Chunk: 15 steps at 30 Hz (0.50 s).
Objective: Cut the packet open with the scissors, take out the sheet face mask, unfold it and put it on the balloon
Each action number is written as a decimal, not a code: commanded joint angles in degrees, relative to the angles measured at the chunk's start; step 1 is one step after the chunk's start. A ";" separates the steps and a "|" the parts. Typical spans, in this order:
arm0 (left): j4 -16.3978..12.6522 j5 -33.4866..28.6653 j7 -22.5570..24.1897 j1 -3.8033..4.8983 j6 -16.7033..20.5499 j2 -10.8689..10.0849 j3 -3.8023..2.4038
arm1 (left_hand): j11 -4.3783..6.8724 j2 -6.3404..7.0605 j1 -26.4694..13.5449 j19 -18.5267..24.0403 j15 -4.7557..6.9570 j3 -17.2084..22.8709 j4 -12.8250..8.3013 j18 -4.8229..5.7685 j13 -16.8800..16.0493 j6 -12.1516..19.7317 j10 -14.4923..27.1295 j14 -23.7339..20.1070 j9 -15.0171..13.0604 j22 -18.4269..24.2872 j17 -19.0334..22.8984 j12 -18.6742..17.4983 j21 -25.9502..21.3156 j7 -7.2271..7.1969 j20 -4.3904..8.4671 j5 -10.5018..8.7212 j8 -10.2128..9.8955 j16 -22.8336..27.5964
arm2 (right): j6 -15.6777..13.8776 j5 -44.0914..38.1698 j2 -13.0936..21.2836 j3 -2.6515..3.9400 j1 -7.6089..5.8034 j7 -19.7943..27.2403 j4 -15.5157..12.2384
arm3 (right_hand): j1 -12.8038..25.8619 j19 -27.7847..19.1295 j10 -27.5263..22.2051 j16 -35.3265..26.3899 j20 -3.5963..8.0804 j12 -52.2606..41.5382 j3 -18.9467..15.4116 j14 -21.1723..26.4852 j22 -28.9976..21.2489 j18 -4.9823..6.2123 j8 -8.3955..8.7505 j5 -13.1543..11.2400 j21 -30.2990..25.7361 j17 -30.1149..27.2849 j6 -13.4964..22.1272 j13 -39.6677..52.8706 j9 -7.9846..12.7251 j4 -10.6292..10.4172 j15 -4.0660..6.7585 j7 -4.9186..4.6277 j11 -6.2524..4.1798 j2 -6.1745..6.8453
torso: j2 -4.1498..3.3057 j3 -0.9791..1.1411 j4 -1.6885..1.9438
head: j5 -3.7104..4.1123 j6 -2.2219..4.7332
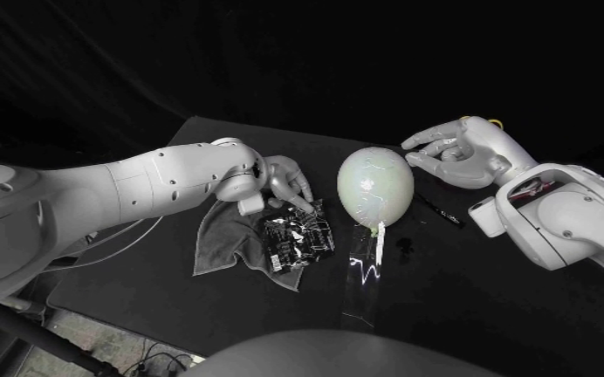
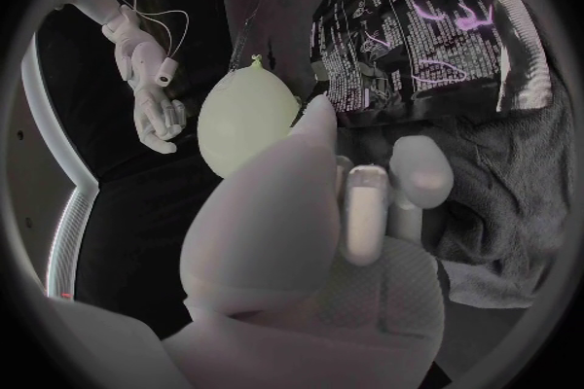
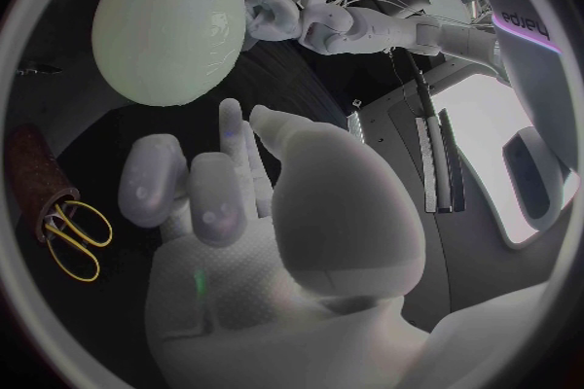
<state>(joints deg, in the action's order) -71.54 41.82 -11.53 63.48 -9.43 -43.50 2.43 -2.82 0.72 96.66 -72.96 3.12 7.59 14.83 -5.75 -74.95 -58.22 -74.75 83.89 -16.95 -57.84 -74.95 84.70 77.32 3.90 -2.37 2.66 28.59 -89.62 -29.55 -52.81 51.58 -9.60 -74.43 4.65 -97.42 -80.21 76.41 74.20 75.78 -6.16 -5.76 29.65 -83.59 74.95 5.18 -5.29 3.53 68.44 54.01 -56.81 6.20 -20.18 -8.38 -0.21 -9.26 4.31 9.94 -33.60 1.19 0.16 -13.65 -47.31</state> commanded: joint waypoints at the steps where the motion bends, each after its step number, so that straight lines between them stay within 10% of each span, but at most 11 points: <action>1: -1.52 -5.75 4.87 0.90 -1.54 -1.57 -0.07 | 3.02 -0.35 -0.32 0.59 0.43 0.74 -0.06 -0.60 -0.92 0.37 -6.70 5.46 -0.44 0.13 -12.77 -0.37 -0.24 0.07 -0.05 0.17 0.40 0.22 | -0.04 0.12 -0.03 0.02 0.00 0.76 0.14 | 0.57 -0.33 0.35 -0.31 -0.06 0.17 0.05 0.32 2.00 0.08 -0.09 -0.28 -0.21 -0.06 0.14 0.07 -0.07 0.25 0.15 -0.14 0.22 -0.15 | 0.03 -0.02 0.05 | 0.12 0.53; 15: -7.01 -17.50 18.41 5.75 -1.93 -10.59 -0.04 | 3.02 4.39 -6.77 3.36 0.35 12.90 -2.24 -1.31 -0.76 2.18 -6.32 4.98 -3.20 3.46 -11.40 -0.55 -1.90 0.06 -0.02 0.11 3.27 0.61 | 0.15 3.72 -1.51 0.01 0.21 0.92 1.97 | 0.64 -0.34 0.37 -0.31 -0.06 0.19 0.11 0.31 2.00 0.08 -0.10 -0.25 -0.23 -0.02 0.11 0.12 -0.10 0.28 0.16 -0.10 0.19 -0.22 | 0.10 -0.04 -0.02 | 1.09 2.69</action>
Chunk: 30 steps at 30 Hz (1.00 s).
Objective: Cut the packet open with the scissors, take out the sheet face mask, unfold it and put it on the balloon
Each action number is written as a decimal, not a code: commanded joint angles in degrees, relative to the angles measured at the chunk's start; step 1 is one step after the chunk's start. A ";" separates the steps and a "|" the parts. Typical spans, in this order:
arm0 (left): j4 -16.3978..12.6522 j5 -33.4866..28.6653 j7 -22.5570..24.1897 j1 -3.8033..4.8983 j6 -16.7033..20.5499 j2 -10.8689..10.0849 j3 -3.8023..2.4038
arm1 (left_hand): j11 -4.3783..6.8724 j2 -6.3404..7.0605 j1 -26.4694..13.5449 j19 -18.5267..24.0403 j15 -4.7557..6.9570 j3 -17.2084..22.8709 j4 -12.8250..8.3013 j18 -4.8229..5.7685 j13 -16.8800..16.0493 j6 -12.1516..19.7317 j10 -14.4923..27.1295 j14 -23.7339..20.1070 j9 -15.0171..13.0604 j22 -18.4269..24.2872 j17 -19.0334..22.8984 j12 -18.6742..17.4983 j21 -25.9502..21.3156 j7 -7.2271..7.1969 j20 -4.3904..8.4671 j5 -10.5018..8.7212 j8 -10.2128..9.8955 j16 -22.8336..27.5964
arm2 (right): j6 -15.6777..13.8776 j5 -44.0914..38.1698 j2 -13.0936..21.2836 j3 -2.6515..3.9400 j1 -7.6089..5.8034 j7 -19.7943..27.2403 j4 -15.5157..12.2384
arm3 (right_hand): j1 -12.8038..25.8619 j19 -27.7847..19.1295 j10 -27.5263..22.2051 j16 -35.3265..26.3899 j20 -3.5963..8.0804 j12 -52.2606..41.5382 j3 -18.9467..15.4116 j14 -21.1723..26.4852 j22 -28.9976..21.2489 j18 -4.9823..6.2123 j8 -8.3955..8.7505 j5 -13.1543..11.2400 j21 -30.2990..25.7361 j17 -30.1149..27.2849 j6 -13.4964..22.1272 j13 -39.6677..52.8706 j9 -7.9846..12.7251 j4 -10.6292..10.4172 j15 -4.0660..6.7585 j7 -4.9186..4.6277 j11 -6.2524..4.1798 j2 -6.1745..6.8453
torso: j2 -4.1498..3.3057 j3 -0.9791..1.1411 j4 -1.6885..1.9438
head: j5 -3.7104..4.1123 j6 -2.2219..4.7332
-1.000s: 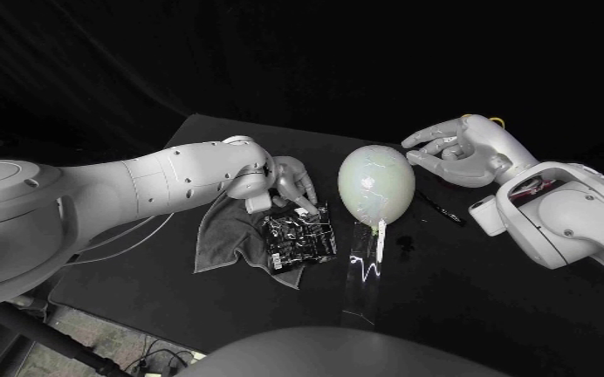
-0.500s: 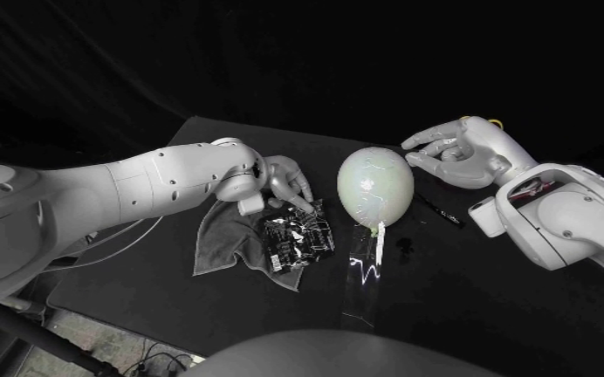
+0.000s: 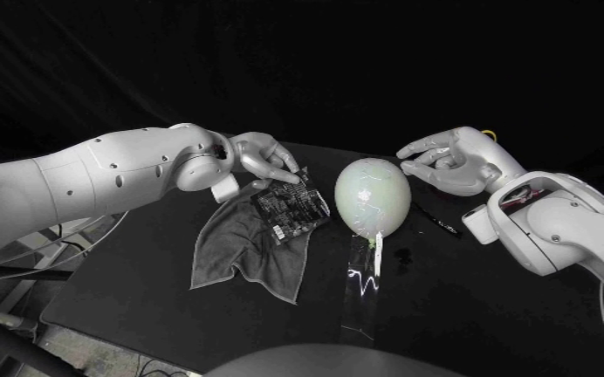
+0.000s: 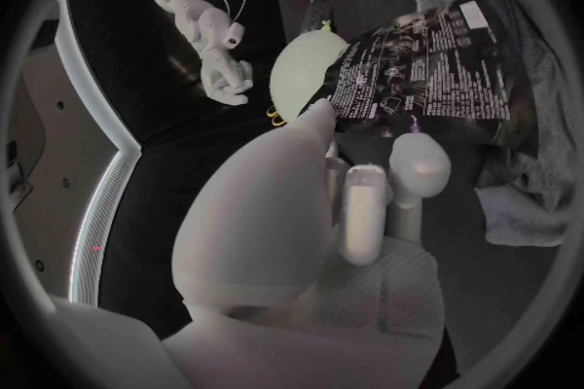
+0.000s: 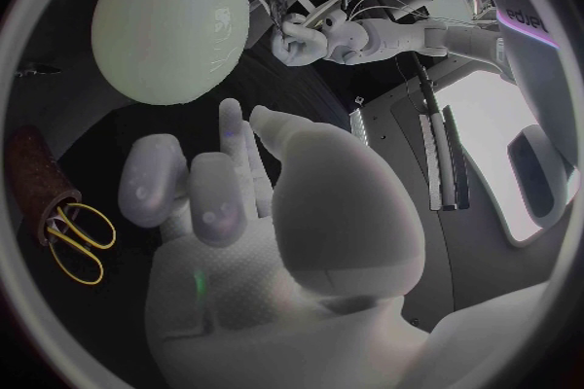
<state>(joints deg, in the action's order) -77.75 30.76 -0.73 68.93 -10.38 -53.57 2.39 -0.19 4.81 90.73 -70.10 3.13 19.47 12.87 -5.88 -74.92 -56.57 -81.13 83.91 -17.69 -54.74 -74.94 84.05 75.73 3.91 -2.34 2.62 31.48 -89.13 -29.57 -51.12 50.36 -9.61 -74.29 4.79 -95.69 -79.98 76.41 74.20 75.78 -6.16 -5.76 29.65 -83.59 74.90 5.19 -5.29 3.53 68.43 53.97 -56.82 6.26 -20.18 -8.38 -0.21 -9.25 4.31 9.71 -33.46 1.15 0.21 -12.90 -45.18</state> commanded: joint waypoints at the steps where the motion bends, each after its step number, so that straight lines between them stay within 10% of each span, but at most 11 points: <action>1: -1.15 -7.34 8.80 0.46 -1.02 -1.08 0.01 | 0.39 0.30 -0.84 0.50 0.35 1.02 -0.27 -1.18 -0.80 0.53 0.07 4.96 -2.46 0.35 -11.41 0.11 -0.31 0.05 -0.04 0.15 0.39 0.12 | 0.25 2.59 -0.50 0.02 0.08 0.82 0.39 | 0.39 -0.31 0.40 -0.25 -0.06 0.19 0.16 0.28 2.09 0.06 -0.13 -0.23 -0.18 0.15 0.09 0.10 -0.12 0.32 0.17 -0.09 0.16 -0.04 | 0.02 -0.02 -0.05 | 0.66 1.03; 10: -2.48 -11.94 15.13 0.82 0.97 -3.60 0.05 | 0.35 1.77 -4.34 3.17 0.24 5.99 -2.31 -1.85 -0.38 1.13 0.49 4.54 -3.38 3.82 -10.43 -0.13 -2.11 0.04 -0.17 0.14 1.30 0.41 | 1.16 6.71 -2.21 0.04 -0.26 0.84 1.52 | 0.43 -0.03 0.76 -0.04 0.02 0.10 0.54 0.12 2.35 -0.02 -0.37 0.00 0.20 0.58 -0.35 0.34 -0.29 0.52 0.30 0.10 0.01 -0.56 | 0.00 -0.01 -0.07 | 1.40 3.08; 17: -2.63 -13.88 18.53 0.84 3.50 -4.19 0.16 | 0.35 1.92 -4.96 3.38 0.24 6.83 -2.75 -1.89 -0.35 1.29 0.53 4.39 -3.53 3.99 -10.06 -0.16 -2.25 0.05 -0.19 0.14 1.44 0.52 | 3.17 6.30 -5.41 0.07 -1.41 0.30 3.72 | 1.30 1.24 9.97 1.21 1.52 -7.25 -0.10 -0.68 3.53 -0.40 -1.28 0.59 1.88 3.08 -2.31 6.63 -0.93 1.97 2.14 1.95 -2.32 -1.01 | -0.09 -0.04 -0.09 | 1.92 4.20; 20: -2.54 -14.20 19.59 0.83 4.68 -4.30 0.23 | 0.35 1.96 -5.11 3.36 0.23 7.07 -2.90 -1.88 -0.32 1.34 0.55 4.39 -3.58 3.93 -10.09 -0.17 -2.23 0.07 -0.20 0.14 1.48 0.51 | 3.94 4.04 -6.97 0.10 -1.93 -0.03 4.67 | 2.17 2.14 9.87 3.85 2.21 -18.73 -0.45 -1.93 4.42 -0.75 -1.28 0.78 3.12 8.60 -2.96 19.16 -1.04 2.80 2.72 2.51 -2.72 -1.48 | -0.08 -0.02 -0.07 | 2.05 4.36; 23: -2.40 -14.39 20.65 0.79 5.99 -4.27 0.34 | 0.33 2.05 -5.31 3.29 0.23 7.45 -3.18 -1.87 -0.34 1.39 0.55 4.40 -3.65 3.81 -10.12 -0.17 -2.18 0.11 -0.20 0.15 1.55 0.50 | 4.63 0.62 -8.46 0.17 -2.33 -0.58 5.37 | 3.49 3.72 5.70 9.72 1.88 -50.80 -0.28 -3.83 6.33 -1.43 -0.59 1.89 5.65 21.40 -2.92 52.90 -0.96 4.56 1.44 2.61 -3.38 -2.12 | -0.13 0.02 -0.04 | 2.09 4.51; 30: -1.96 -14.83 22.84 0.30 8.13 -3.84 0.67 | 0.30 2.17 -5.67 3.12 0.21 8.10 -3.61 -1.83 -0.29 1.50 0.57 4.40 -3.75 3.56 -10.11 -0.19 -2.06 0.19 -0.20 0.14 1.64 0.50 | 6.59 -11.31 -12.82 0.29 -2.98 -3.29 7.37 | 4.55 4.49 10.49 11.59 1.57 -71.22 0.10 -4.61 7.49 -1.61 -1.04 2.34 7.00 26.98 -3.71 72.35 -1.64 5.89 1.93 2.19 -2.15 -3.35 | -0.24 -0.04 0.02 | 2.38 4.68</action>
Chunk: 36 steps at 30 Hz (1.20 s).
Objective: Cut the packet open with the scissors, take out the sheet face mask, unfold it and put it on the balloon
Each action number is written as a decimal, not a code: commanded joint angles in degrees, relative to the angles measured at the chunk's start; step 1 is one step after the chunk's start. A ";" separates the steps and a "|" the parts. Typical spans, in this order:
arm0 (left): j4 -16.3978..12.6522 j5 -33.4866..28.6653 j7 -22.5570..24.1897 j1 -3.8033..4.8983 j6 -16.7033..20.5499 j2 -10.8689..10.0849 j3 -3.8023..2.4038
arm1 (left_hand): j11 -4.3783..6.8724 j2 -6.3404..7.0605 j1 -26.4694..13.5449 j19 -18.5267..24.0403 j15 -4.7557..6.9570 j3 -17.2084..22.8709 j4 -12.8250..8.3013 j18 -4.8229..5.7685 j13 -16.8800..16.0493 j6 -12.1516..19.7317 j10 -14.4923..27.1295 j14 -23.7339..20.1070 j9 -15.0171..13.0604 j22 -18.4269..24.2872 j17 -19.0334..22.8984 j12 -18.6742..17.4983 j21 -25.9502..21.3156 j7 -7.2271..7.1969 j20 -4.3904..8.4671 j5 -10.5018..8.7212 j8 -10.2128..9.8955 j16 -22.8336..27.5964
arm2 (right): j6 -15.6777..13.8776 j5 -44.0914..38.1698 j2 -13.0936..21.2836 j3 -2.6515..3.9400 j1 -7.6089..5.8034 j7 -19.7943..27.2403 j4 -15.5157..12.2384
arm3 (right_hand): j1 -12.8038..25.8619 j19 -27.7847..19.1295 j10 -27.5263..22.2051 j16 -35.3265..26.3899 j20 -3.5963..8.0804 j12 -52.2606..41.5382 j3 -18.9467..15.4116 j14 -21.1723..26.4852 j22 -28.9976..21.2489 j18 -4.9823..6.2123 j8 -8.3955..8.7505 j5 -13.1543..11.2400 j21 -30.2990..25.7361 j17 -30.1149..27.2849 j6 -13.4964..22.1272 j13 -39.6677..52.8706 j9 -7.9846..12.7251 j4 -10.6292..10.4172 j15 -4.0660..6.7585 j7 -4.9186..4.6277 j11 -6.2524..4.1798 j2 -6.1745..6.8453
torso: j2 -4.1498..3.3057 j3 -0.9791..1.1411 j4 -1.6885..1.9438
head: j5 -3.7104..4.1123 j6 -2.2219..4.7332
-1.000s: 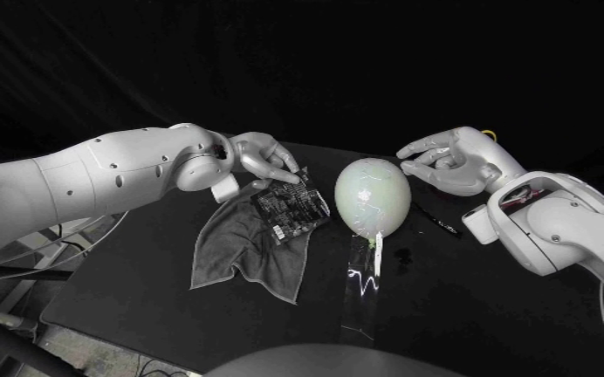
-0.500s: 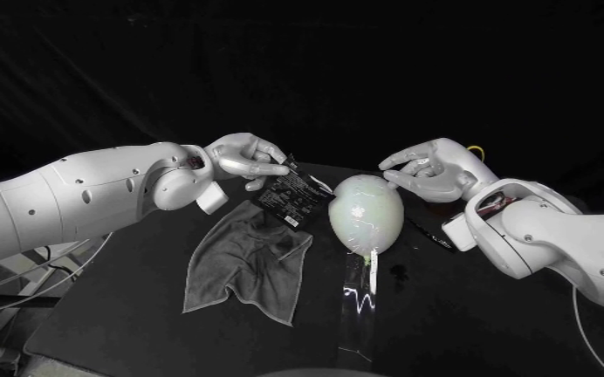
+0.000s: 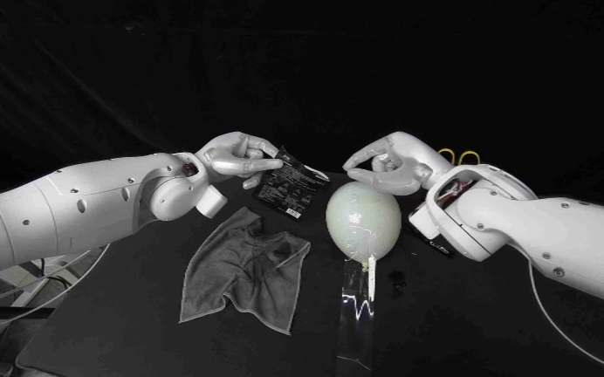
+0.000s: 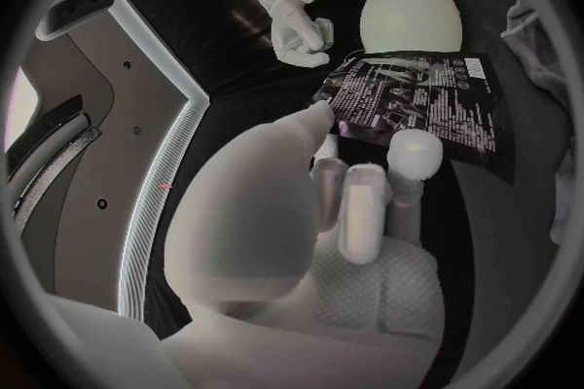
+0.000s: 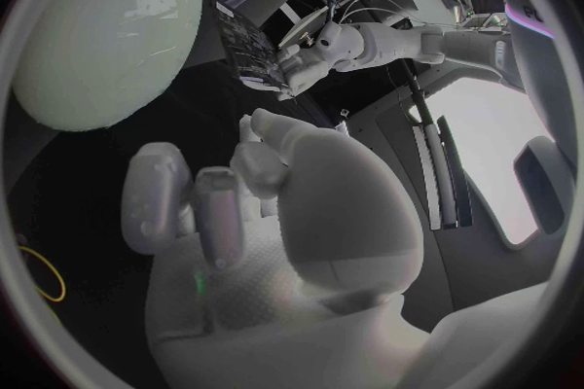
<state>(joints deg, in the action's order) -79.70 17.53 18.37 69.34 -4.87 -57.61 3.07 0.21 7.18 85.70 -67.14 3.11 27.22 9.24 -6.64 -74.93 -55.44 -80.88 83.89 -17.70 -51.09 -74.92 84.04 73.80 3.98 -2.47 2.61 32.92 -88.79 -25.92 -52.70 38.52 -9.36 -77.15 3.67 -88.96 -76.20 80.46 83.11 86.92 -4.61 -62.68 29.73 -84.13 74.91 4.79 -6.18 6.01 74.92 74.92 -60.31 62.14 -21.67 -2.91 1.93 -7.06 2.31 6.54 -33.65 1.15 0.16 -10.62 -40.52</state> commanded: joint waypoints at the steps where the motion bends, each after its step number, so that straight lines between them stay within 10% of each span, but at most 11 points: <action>1: -0.03 -1.66 4.03 -0.23 2.84 0.23 0.05 | -0.12 -0.17 -0.73 0.13 0.23 0.51 -0.09 -1.06 -0.26 0.39 0.33 4.40 -3.76 -0.12 -10.09 -0.19 -0.10 0.14 -0.07 0.15 0.22 0.17 | 3.07 -11.63 -1.92 0.05 -0.17 -2.81 1.16 | 1.00 0.49 1.85 0.56 -0.03 -15.45 0.02 -4.13 7.58 -1.25 -0.29 -0.36 0.59 6.40 -0.41 17.60 -0.29 0.55 -0.29 0.01 -0.15 -0.30 | -0.05 -0.05 0.07 | 0.06 0.04; 15: -0.70 -0.76 4.55 -0.48 3.26 -0.10 0.16 | -0.20 -0.03 -1.23 -0.05 0.16 1.26 -0.63 -1.01 -0.23 0.50 0.35 4.42 -3.90 -0.38 -10.12 -0.20 0.04 0.22 -0.09 0.15 0.36 0.15 | -5.56 -18.79 -6.47 0.09 -0.27 -7.44 3.39 | 2.46 1.41 3.82 1.58 -0.16 -20.74 0.02 -4.79 8.52 -1.57 -0.26 0.91 1.98 9.71 -0.10 22.39 -0.60 0.39 -0.44 -0.08 0.01 -0.71 | -0.01 0.02 0.03 | 0.09 0.29; 36: -1.73 0.30 4.74 -0.49 3.59 -0.27 0.17 | -0.29 0.15 -1.87 -0.21 0.10 2.08 -1.24 -0.97 -0.26 0.58 0.33 4.44 -4.07 -0.61 -10.14 -0.17 0.19 0.29 -0.13 0.15 0.53 0.13 | -5.44 -20.12 -7.74 0.09 -0.21 -7.33 4.55 | 3.01 1.86 4.17 1.92 -0.31 -21.73 -0.20 -4.98 9.03 -1.74 -0.25 -1.41 2.70 10.77 0.08 23.34 -0.76 0.59 -0.62 -0.19 0.16 -0.43 | -0.03 0.05 -0.08 | 0.35 0.43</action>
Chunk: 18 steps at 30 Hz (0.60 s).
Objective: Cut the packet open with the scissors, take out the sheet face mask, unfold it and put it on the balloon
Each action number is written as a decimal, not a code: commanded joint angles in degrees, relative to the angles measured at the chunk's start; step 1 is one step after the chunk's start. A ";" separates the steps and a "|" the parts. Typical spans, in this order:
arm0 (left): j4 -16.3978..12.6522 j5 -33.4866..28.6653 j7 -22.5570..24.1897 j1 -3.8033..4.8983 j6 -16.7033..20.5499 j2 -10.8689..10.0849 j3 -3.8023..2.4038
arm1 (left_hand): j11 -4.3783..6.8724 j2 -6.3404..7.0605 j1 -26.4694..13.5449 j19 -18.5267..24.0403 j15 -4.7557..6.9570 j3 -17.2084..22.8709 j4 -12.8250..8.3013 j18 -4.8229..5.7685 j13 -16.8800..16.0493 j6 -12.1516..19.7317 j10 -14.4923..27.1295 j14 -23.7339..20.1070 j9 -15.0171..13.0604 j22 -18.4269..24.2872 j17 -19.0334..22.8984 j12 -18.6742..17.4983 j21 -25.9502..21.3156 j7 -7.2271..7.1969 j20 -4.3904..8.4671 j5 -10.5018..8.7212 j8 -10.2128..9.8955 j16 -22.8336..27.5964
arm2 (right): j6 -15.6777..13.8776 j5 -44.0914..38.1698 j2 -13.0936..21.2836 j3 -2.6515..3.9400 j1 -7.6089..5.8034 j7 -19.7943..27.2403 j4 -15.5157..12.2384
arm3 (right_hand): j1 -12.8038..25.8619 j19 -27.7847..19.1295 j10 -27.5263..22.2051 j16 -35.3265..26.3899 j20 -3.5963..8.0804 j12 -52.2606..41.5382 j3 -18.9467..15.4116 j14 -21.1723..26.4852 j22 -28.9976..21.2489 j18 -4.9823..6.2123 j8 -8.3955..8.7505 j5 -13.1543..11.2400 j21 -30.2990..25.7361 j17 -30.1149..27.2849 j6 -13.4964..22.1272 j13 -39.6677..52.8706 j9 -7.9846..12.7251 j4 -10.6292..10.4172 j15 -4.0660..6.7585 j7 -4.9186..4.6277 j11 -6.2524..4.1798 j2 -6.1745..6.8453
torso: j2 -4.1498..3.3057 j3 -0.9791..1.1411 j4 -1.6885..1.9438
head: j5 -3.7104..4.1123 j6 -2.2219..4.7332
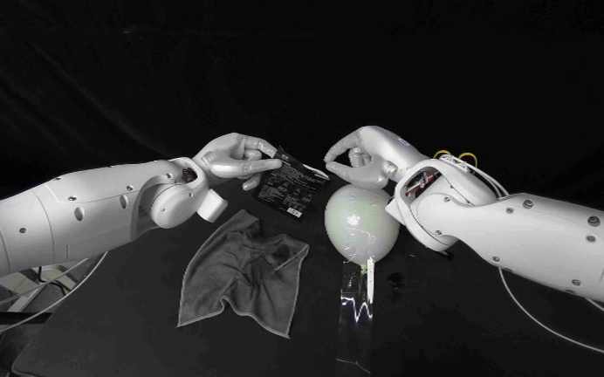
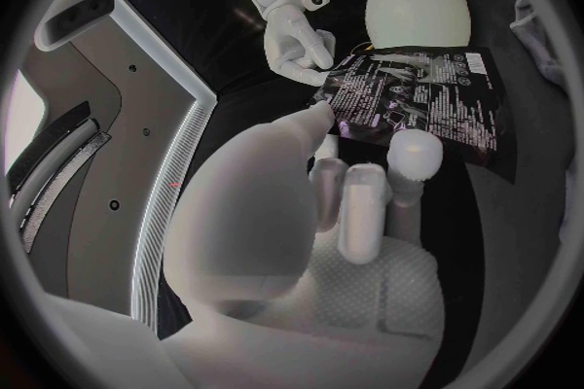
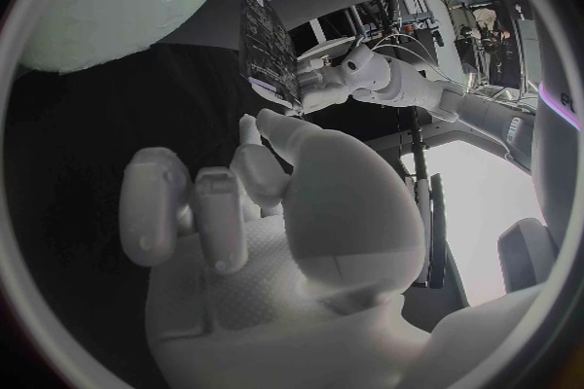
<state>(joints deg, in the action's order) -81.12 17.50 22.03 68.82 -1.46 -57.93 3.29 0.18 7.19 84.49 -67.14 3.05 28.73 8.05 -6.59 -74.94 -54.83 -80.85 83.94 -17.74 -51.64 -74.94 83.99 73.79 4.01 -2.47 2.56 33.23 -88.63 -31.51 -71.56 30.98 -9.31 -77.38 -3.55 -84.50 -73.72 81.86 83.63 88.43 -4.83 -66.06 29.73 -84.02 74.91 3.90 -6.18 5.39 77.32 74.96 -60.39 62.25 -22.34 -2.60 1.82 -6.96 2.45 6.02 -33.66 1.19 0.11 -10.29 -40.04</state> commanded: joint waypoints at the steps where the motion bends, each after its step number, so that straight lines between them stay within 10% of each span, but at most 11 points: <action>1: -0.35 0.35 1.08 0.03 0.16 0.06 -0.06 | -0.26 0.14 -0.66 -0.21 0.16 0.57 -0.05 -1.02 -0.25 -0.03 0.30 4.39 -4.02 -0.06 -10.12 -0.12 0.20 0.27 -0.12 0.20 0.22 -0.03 | 0.32 -1.24 -0.28 0.04 0.04 -0.09 0.16 | 0.53 0.46 3.65 0.41 -0.09 -18.34 -0.21 -5.10 9.03 -0.84 -0.25 -0.79 0.29 10.73 0.17 23.23 -0.09 0.28 -0.50 -0.29 0.02 0.10 | -0.03 0.01 -0.04 | 0.03 -0.05; 18: -0.66 0.43 1.03 0.03 0.52 0.23 -0.06 | -0.28 0.17 -0.82 -0.29 0.14 0.78 -0.20 -1.00 -0.22 0.00 0.31 4.37 -4.06 -0.18 -10.07 -0.13 0.26 0.29 -0.13 0.20 0.25 -0.02 | 1.49 -1.12 -0.60 0.03 0.34 0.12 -0.38 | 0.57 0.51 3.86 0.46 -0.11 -18.80 -0.29 -5.13 9.11 -0.86 -0.31 -1.41 0.38 10.91 0.07 23.63 -0.15 0.40 -0.51 -0.26 0.02 0.22 | 0.05 -0.01 -0.02 | -0.13 -0.32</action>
<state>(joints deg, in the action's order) -81.58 17.85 22.14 68.81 -1.13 -57.81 3.29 0.09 7.57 84.11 -67.15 3.04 29.28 7.81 -6.58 -74.94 -54.72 -80.76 83.94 -17.76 -51.77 -74.94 83.98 73.78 3.92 -2.47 2.55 33.19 -88.46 -30.90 -71.89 30.46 -9.32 -77.08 -3.59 -84.78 -73.72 82.06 83.54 88.66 -5.06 -66.53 29.57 -83.92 74.95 3.91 -6.18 4.18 77.32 74.91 -60.39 62.25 -22.44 -2.45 1.72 -6.95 2.34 6.02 -33.65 1.19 0.13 -10.34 -40.29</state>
